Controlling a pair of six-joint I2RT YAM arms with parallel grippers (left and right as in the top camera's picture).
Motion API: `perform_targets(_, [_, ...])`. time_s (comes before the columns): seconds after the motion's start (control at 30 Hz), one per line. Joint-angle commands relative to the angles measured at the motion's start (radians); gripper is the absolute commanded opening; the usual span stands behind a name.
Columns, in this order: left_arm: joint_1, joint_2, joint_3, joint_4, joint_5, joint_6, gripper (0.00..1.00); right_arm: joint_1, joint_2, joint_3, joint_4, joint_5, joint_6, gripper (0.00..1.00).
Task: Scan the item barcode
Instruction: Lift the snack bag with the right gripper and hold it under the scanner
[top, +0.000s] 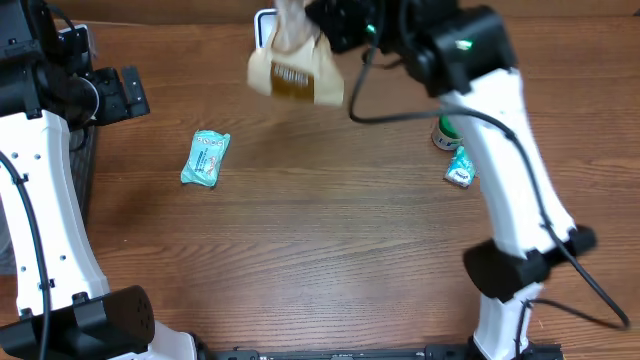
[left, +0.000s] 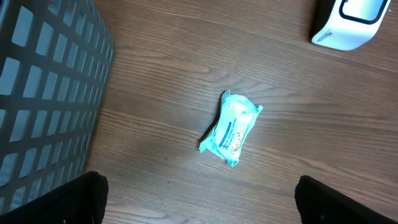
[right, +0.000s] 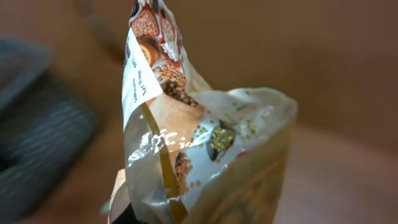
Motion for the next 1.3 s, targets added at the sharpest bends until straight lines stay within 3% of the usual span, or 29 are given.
perform_targets(0.0, [-0.008,-0.002,0.011,0.001,0.006,-0.007,1.0,0.046,0.114,0.009,0.114,0.475,-0.136,0.04])
perform_targets(0.17, [-0.008,-0.002,0.011,0.001,0.006,-0.007,0.99,0.074,0.267,0.007,0.332,0.749,-0.515,0.04])
perform_targets(0.23, [-0.008,-0.002,0.011,0.001,0.006,-0.007,0.99,0.077,0.334,0.005,0.425,0.758,-0.665,0.04])
perform_targets(0.33, [-0.008,-0.002,0.011,0.001,0.006,-0.007,1.0,0.077,0.39,0.003,0.531,0.758,-0.732,0.04])
perform_targets(0.57, [-0.007,-0.002,0.011,0.001,0.006,-0.007,1.0,0.097,0.483,0.002,0.637,0.779,-1.038,0.04])
perform_targets(1.03, [-0.007,-0.002,0.011,0.001,0.006,-0.007,1.0,0.118,0.571,-0.024,0.719,0.757,-1.177,0.04])
perform_targets(1.27, [-0.007,-0.002,0.011,0.001,0.006,-0.007,1.0,0.109,0.571,-0.024,0.718,0.756,-1.176,0.04])
